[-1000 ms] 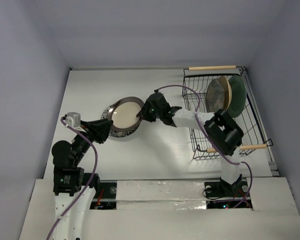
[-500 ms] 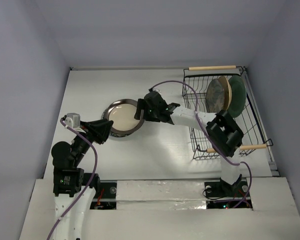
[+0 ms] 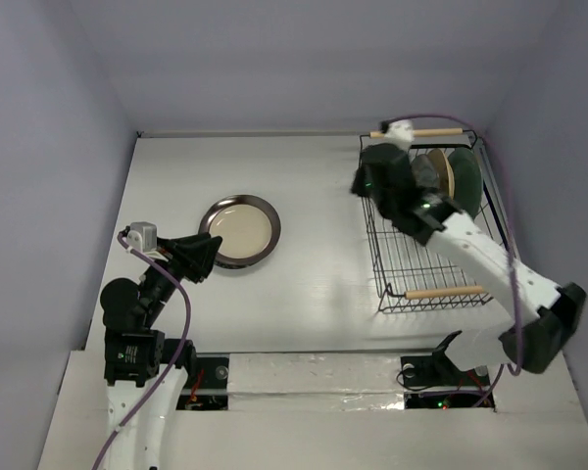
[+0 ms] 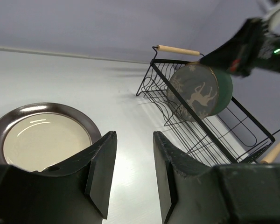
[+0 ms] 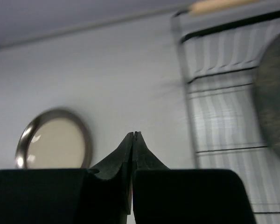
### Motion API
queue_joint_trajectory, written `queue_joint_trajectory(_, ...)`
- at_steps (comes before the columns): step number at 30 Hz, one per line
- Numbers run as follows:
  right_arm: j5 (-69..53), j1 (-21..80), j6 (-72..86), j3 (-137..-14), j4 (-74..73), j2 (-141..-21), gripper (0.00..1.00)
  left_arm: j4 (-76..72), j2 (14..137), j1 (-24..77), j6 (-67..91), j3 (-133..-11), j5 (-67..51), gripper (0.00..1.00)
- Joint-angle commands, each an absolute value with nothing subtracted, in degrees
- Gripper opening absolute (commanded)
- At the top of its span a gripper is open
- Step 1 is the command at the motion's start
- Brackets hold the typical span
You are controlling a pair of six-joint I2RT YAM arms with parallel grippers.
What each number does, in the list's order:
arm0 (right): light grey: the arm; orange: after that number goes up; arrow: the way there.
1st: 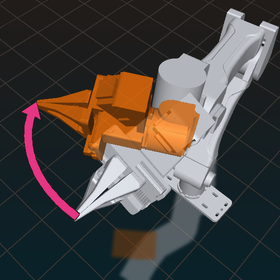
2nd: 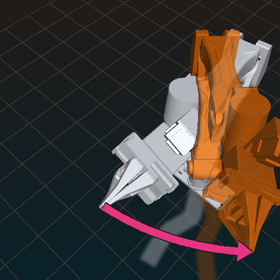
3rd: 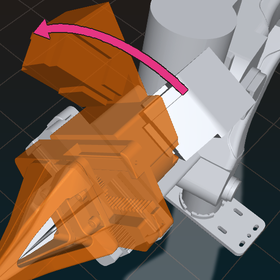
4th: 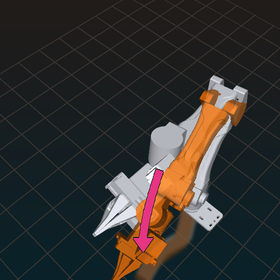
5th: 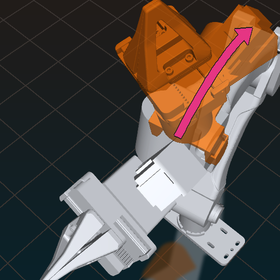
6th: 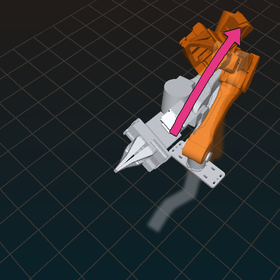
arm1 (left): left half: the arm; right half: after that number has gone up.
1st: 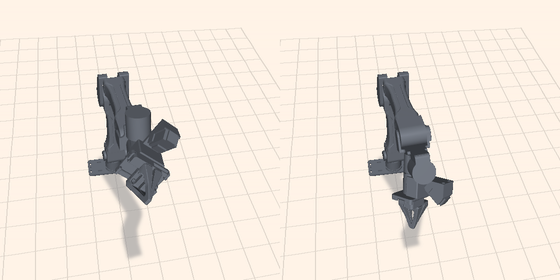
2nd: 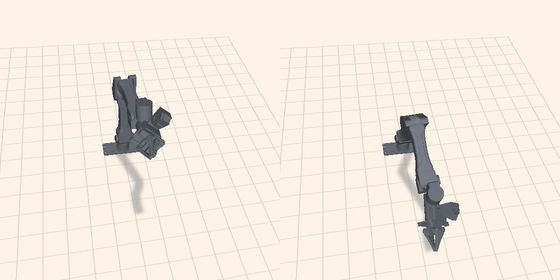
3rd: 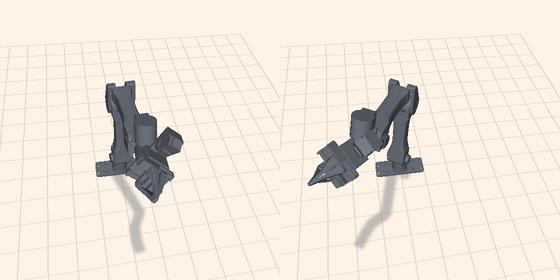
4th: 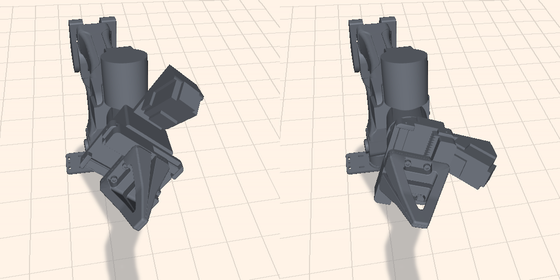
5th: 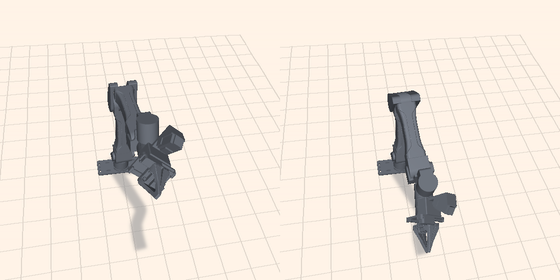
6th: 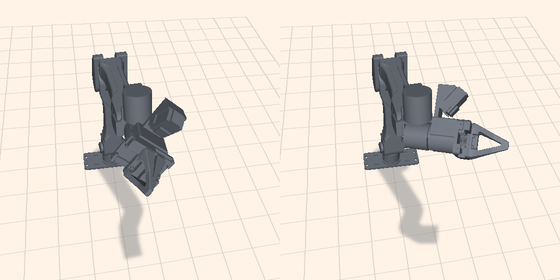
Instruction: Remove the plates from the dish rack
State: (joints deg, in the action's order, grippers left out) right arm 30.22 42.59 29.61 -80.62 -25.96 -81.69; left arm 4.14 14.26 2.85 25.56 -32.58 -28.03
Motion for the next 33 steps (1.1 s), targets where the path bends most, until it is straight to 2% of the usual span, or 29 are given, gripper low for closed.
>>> queue_joint_trajectory(1, 42.6, 34.0, 24.1, -78.8, -33.6, -75.6, 0.0, 1.8, 13.3, 2.5, 25.3, -32.8, -28.3, 0.34)
queue_joint_trajectory(4, 44.1, 26.0, 22.2, -75.3, -33.3, -71.6, 0.0, 1.8, 13.2, 2.5, 25.3, -32.9, -28.3, 0.35)
queue_joint_trajectory(7, 44.0, 21.5, 19.3, -74.4, -33.5, -71.3, 0.29, 1.7, 13.3, 2.5, 25.3, -32.8, -28.6, 0.35)
queue_joint_trajectory(8, 44.0, 20.7, 18.6, -74.7, -34.0, -71.8, 0.46, 1.7, 13.3, 2.5, 25.3, -32.9, -28.7, 0.35)
queue_joint_trajectory(9, 44.5, 19.4, 18.1, -75.6, -34.5, -72.4, 0.52, 1.7, 13.3, 2.5, 25.2, -32.9, -28.7, 0.35)
queue_joint_trajectory(11, 41.7, 17.9, 16.1, -76.6, -35.6, -74.9, 0.58, 1.8, 13.1, 2.5, 25.1, -32.8, -28.7, 0.35)
queue_joint_trajectory(19, 40.0, 14.8, 12.0, -80.6, -38.5, -84.6, 0.48, 1.9, 12.4, 2.5, 25.0, -32.9, -28.6, 0.36)
queue_joint_trajectory(28, 45.1, 13.2, 10.6, -83.6, -38.7, -94.7, 0.41, 1.9, 12.7, 2.5, 25.0, -33.0, -28.7, 0.36)
queue_joint_trajectory(33, 47.7, 13.2, 9.9, -82.7, -37.1, -94.7, 0.26, 1.9, 12.7, 2.5, 25.0, -32.9, -28.7, 0.37)
